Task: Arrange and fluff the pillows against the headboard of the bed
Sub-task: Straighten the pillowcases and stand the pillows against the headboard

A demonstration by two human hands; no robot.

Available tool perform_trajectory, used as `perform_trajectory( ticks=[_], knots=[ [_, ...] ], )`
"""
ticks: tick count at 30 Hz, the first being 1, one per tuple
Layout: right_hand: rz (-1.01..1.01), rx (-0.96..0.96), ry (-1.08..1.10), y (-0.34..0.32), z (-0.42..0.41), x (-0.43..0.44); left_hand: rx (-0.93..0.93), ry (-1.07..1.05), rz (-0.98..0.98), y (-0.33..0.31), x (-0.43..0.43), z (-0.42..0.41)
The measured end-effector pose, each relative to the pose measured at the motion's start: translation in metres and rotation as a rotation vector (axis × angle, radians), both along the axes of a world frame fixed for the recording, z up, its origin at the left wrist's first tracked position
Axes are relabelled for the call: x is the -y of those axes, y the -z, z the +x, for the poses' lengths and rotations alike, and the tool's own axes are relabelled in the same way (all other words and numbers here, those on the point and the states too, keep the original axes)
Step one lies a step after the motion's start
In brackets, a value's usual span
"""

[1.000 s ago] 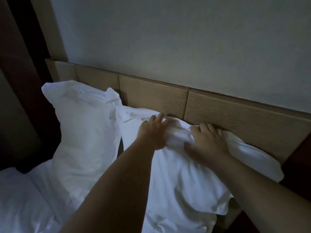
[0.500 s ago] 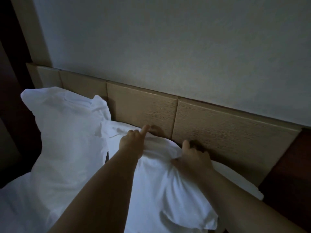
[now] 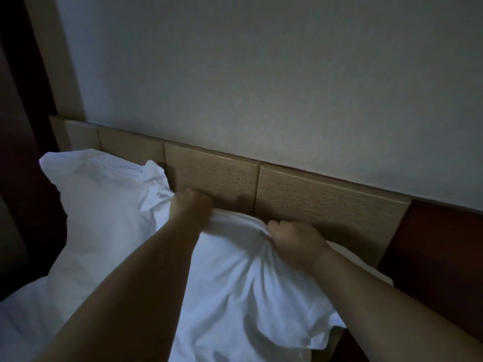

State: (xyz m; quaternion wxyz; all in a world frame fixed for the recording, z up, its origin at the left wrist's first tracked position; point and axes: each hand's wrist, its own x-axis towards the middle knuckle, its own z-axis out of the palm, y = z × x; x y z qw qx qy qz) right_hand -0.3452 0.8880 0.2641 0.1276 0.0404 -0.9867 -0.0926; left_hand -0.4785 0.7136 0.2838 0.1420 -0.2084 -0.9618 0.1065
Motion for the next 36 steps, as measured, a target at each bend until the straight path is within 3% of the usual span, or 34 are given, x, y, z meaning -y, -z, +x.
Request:
perform_trajectory(
  ticks=[7,12,17,21,27,29,34,36],
  knots=[
    [-0.119,-0.052,0.003,-0.074,0.013,0.002,-0.117,-0.086,0.125,-0.076,0.003,0.013],
    [-0.148,-0.104,0.012,-0.087,0.005,-0.004,-0.118,-0.070,0.168,-0.089,-0.004,0.002],
    [-0.091,0.019,0.071,-0.046,-0.018,-0.017,-0.064,-0.020,0.061,-0.037,-0.025,-0.024],
    [-0.093,0.085,0.243,0.000,-0.047,-0.029,0.007,0.015,0.107,0.011,-0.041,-0.055],
    [0.137,-0.258,0.264,0.053,-0.070,-0.034,0.132,0.068,0.263,0.058,-0.055,-0.083],
    [0.180,-0.291,0.291,0.064,-0.070,-0.032,0.147,0.099,0.321,0.065,-0.052,-0.084],
    [-0.017,-0.244,0.355,0.054,-0.065,-0.009,0.101,0.148,0.451,0.066,-0.032,-0.074],
    [-0.031,-0.287,0.209,0.048,-0.060,0.006,0.058,0.155,0.520,0.063,-0.024,-0.067]
  ],
)
